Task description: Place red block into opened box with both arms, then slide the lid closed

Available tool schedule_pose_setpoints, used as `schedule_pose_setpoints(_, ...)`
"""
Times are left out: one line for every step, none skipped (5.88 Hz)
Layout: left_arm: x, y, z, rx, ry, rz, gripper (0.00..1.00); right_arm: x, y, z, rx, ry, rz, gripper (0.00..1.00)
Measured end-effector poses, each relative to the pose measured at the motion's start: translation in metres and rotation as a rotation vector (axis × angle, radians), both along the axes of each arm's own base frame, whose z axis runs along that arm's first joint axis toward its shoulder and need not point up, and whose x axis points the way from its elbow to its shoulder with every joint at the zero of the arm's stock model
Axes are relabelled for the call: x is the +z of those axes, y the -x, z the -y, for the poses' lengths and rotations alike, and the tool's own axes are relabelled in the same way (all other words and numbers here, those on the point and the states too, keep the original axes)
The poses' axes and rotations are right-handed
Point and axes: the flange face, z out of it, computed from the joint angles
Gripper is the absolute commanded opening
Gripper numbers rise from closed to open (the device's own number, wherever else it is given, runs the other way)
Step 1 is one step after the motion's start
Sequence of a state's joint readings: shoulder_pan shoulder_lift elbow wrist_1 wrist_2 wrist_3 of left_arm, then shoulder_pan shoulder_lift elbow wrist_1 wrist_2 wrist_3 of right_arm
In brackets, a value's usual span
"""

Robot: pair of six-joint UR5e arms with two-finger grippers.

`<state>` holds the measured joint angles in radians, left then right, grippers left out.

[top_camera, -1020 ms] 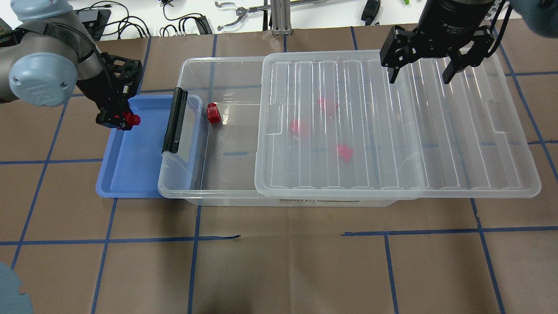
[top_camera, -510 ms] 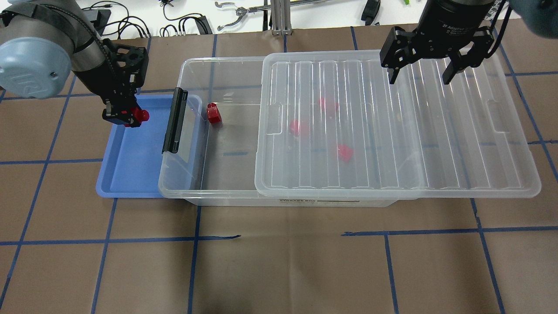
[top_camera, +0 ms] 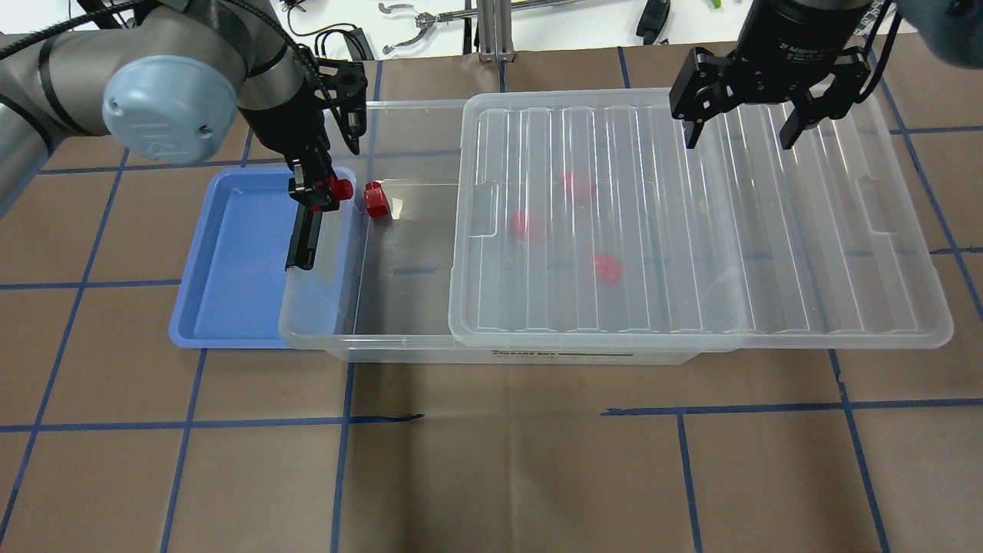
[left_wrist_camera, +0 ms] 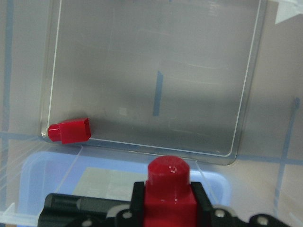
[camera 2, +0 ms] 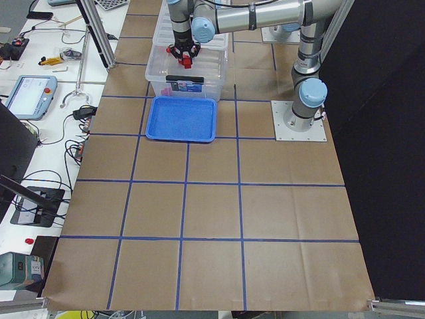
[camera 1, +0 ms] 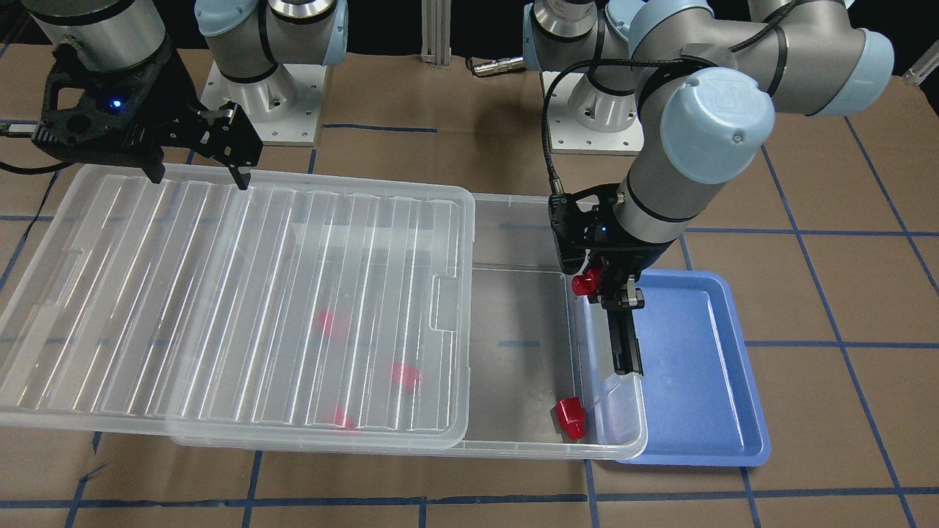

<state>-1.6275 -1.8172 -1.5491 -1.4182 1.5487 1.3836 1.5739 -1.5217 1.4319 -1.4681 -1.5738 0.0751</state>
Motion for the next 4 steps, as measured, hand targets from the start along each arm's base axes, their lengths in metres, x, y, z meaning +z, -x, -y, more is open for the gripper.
schedule_pose_setpoints(-0.014,0.008,0.001,0.018,-0.017,0.002,0.0,0.0,0.0,0.0,0.0,0.0,0.0,1.0)
schedule_pose_setpoints(-0.032,0.013,0.001,0.031,-0.034,-0.002,0.0,0.0,0.0,0.0,0.0,-0.001,-0.001,1.0)
schedule_pose_setpoints(-0.055,0.016,0.0,0.034,-0.041,-0.01,0.0,0.0,0.0,0.0,0.0,-0.001,-0.001,1.0)
schedule_pose_setpoints(-0.08,0.018,-0.005,0.034,-0.038,-0.014,0.0,0.0,0.0,0.0,0.0,0.0,-0.002,1.0)
